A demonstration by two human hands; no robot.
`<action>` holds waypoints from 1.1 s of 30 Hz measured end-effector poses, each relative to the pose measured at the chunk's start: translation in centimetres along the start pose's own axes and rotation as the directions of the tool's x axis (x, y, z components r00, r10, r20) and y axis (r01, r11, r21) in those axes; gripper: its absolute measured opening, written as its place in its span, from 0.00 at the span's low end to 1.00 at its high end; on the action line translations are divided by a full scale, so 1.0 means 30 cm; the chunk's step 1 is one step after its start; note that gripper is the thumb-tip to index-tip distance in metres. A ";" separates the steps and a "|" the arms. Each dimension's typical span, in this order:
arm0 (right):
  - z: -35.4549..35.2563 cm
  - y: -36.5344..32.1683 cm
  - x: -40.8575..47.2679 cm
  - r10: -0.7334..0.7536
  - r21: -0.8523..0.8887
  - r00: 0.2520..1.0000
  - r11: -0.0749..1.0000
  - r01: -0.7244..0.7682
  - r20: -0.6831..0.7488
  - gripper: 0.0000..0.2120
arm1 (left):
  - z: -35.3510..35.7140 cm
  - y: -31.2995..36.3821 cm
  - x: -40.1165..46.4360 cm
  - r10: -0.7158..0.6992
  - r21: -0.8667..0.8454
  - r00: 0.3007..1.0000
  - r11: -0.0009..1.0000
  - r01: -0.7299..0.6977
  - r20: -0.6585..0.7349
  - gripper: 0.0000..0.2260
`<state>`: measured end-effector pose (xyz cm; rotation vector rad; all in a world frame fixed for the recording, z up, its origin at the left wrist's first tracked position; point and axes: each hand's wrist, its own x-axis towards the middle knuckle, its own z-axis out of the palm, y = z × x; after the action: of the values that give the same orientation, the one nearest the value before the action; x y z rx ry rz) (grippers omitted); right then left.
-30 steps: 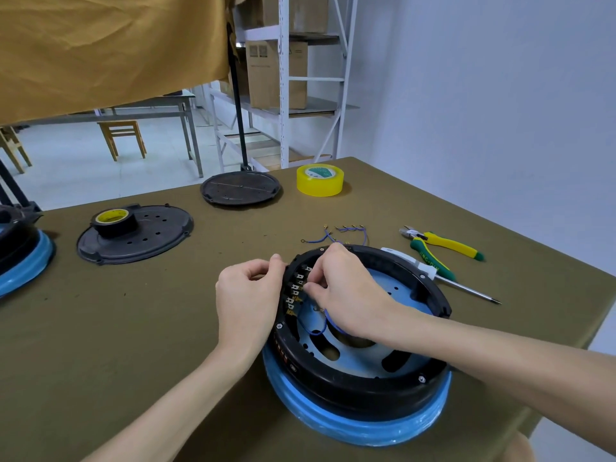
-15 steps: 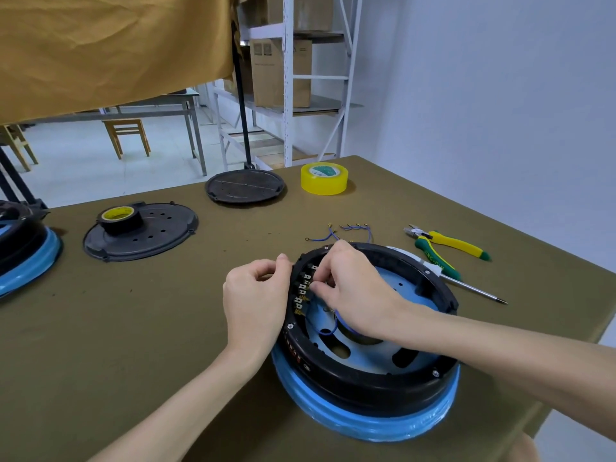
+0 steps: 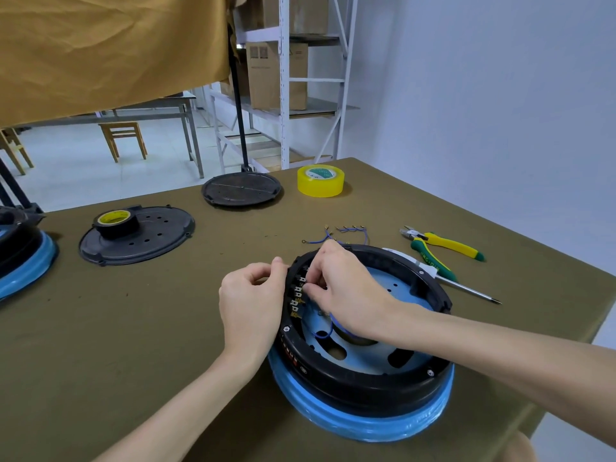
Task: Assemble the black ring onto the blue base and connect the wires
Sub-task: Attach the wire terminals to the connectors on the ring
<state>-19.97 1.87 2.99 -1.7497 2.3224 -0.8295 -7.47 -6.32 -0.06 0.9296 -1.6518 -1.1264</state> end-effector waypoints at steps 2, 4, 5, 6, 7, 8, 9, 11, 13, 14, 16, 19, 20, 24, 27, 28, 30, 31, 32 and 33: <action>-0.011 -0.003 -0.002 -0.017 -0.027 1.000 0.999 0.017 0.022 0.06 | -0.005 0.003 0.000 -0.002 -0.010 1.000 1.000 0.002 0.014 0.16; -0.026 0.005 -0.001 -0.029 -0.033 0.999 0.999 0.030 0.033 0.06 | -0.011 0.006 0.006 -0.008 -0.014 0.999 1.000 0.009 0.036 0.16; -0.031 0.010 -0.002 -0.027 -0.020 0.999 0.999 0.028 0.028 0.06 | -0.011 0.007 0.008 -0.010 -0.011 0.999 1.000 0.010 0.050 0.16; -0.033 0.016 -0.002 -0.024 -0.006 1.000 1.000 0.024 0.018 0.05 | -0.011 0.007 0.010 -0.009 -0.010 0.998 1.000 0.010 0.057 0.16; -0.030 0.019 -0.003 -0.019 0.003 1.000 1.000 0.019 0.008 0.05 | -0.010 0.007 0.009 -0.005 -0.008 0.998 1.000 0.005 0.057 0.17; -0.024 0.019 -0.002 -0.015 0.001 1.000 1.000 0.015 0.003 0.05 | -0.008 0.006 0.008 0.003 -0.005 0.999 1.000 -0.002 0.047 0.17; -0.017 0.017 0.001 -0.014 -0.006 1.000 1.000 0.014 -0.002 0.05 | -0.006 0.004 0.006 0.010 -0.001 0.999 1.000 -0.010 0.035 0.18; -0.009 0.013 0.005 -0.013 -0.004 1.000 1.000 0.013 -0.006 0.05 | -0.006 -0.002 0.009 0.019 0.012 0.999 1.000 -0.019 0.029 0.18; -0.017 0.009 0.006 -0.019 0.002 1.000 1.000 0.019 0.000 0.05 | -0.010 -0.005 0.016 0.029 0.017 0.999 0.999 -0.030 0.037 0.18; -0.025 0.011 0.006 -0.030 -0.006 1.000 1.000 0.030 0.007 0.04 | -0.012 -0.006 0.021 0.034 0.026 0.998 0.999 -0.035 0.045 0.18; -0.042 0.019 -0.001 -0.051 -0.025 0.998 0.998 0.052 0.033 0.04 | -0.015 -0.007 0.028 0.041 0.050 0.997 0.998 -0.044 0.067 0.18; -0.047 0.027 -0.014 -0.061 -0.006 0.998 0.998 0.062 0.034 0.05 | -0.021 -0.008 0.033 0.045 0.062 0.995 0.997 -0.051 0.084 0.17; -0.043 0.028 -0.012 -0.063 -0.015 0.998 0.998 0.063 0.021 0.06 | -0.022 -0.010 0.034 0.047 0.059 0.995 0.997 -0.052 0.085 0.17; -0.036 0.028 0.002 -0.098 -0.053 0.995 0.994 0.099 0.027 0.08 | -0.022 -0.007 0.033 0.055 0.063 0.995 0.996 -0.061 0.087 0.18; -0.044 0.041 -0.002 -0.151 -0.024 0.985 0.988 0.154 0.077 0.08 | -0.024 -0.006 0.035 0.059 0.073 0.994 0.995 -0.066 0.095 0.17; -0.050 0.048 -0.004 -0.167 -0.024 0.982 0.985 0.170 0.091 0.08 | -0.024 -0.007 0.034 0.059 0.076 0.993 0.995 -0.067 0.099 0.16; -0.062 0.056 -0.003 -0.194 -0.032 0.974 0.980 0.199 0.117 0.08 | -0.023 -0.006 0.034 0.067 0.076 0.993 0.994 -0.075 0.099 0.15; -0.066 0.057 -0.001 -0.202 -0.033 0.971 0.978 0.208 0.130 0.08 | -0.023 -0.007 0.035 0.078 0.081 0.992 0.993 -0.086 0.098 0.15; -0.069 0.058 0.001 -0.205 -0.036 0.969 0.977 0.212 0.140 0.08 | -0.024 -0.007 0.037 0.092 0.088 0.991 0.991 -0.101 0.101 0.15; -0.070 0.059 0.003 -0.201 -0.045 0.969 0.977 0.209 0.146 0.08 | -0.024 -0.007 0.039 0.105 0.091 0.989 0.989 -0.115 0.107 0.15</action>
<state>-22.37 2.85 3.91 -2.0296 2.1241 -0.6457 -7.13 -7.64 0.16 0.8421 -1.8324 -1.0415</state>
